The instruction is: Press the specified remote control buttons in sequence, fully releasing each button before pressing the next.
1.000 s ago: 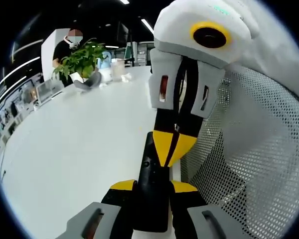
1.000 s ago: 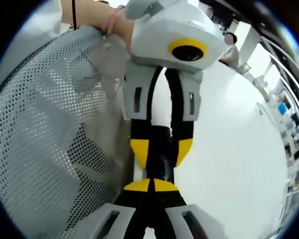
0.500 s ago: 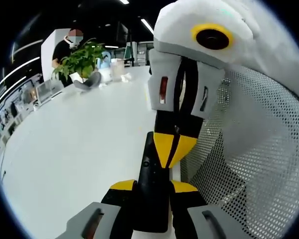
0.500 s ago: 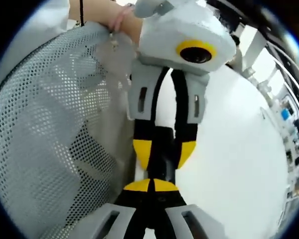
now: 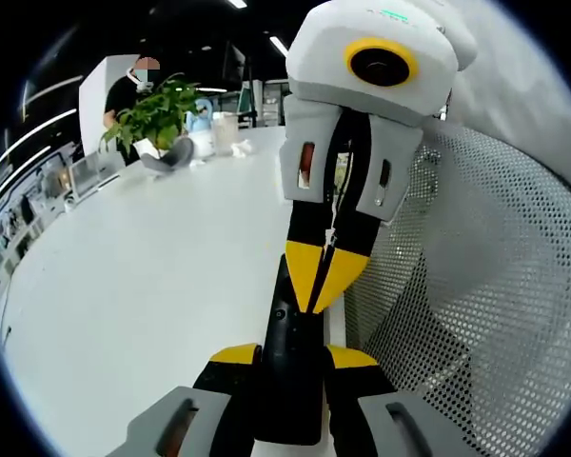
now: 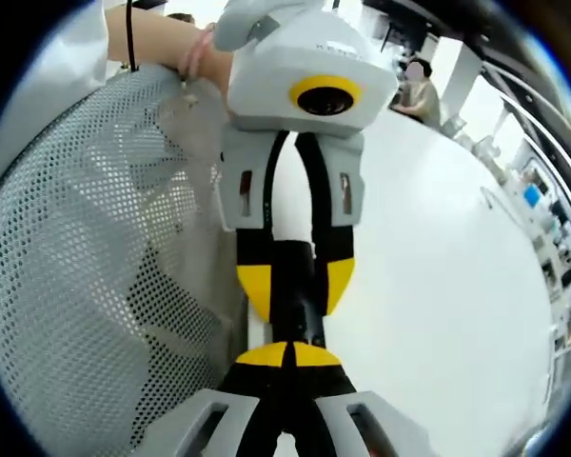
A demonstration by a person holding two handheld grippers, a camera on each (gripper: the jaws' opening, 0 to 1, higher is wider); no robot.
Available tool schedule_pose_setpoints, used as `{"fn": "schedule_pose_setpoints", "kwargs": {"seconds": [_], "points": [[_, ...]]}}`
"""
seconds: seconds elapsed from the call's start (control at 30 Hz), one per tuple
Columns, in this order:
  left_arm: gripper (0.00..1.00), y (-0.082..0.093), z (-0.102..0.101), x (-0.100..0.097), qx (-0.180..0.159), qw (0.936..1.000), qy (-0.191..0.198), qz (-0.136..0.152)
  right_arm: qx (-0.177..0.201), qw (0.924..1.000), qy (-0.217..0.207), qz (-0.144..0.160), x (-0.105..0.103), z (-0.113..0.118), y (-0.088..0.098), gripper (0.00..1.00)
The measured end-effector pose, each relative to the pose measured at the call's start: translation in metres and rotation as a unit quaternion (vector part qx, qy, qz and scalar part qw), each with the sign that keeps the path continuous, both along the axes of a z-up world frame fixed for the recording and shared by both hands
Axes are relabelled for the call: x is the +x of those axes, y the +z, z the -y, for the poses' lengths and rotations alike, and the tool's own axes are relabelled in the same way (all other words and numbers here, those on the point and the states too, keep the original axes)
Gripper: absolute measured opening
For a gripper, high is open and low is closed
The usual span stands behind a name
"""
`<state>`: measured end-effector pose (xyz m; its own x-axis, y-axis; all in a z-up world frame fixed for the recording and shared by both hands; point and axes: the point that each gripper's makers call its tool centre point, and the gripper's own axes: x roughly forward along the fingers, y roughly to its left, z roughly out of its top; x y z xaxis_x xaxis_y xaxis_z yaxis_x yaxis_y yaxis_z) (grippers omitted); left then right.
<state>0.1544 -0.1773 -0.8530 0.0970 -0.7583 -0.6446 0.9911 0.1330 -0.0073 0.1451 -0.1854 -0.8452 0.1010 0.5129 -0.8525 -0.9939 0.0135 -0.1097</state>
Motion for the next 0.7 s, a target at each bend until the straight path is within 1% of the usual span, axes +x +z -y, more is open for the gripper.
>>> {"fn": "schedule_pose_setpoints", "kwargs": {"seconds": [0.07, 0.2, 0.3, 0.4, 0.6, 0.7], "points": [[0.26, 0.0002, 0.0, -0.0001, 0.0, 1.0, 0.0, 0.0, 0.008, 0.9998, -0.016, -0.011, 0.0026, -0.0004, 0.0003, 0.0], [0.26, 0.0001, 0.0, 0.0, 0.0, 1.0, 0.0, 0.0, 0.01, 0.9994, -0.025, -0.02, 0.0043, -0.0009, 0.0013, 0.0], [0.26, 0.0002, 0.0, -0.0001, 0.0, 1.0, 0.0, 0.0, 0.01, 0.9995, -0.026, -0.012, 0.0066, -0.0007, 0.0017, 0.0], [0.26, 0.0002, -0.0001, -0.0001, 0.0, 1.0, -0.001, 0.0, 0.013, 0.9992, -0.03, -0.021, 0.0072, -0.0024, 0.0008, 0.0], [0.26, -0.0001, -0.0001, 0.0001, 0.0, 1.0, -0.001, 0.0, 0.007, 0.9995, -0.023, -0.022, 0.0074, -0.0025, 0.0, 0.0], [0.26, 0.0001, -0.0001, 0.0001, 0.0, 1.0, -0.002, 0.0, 0.002, 0.9992, -0.024, -0.034, 0.0094, -0.0036, 0.0, 0.0]]}}
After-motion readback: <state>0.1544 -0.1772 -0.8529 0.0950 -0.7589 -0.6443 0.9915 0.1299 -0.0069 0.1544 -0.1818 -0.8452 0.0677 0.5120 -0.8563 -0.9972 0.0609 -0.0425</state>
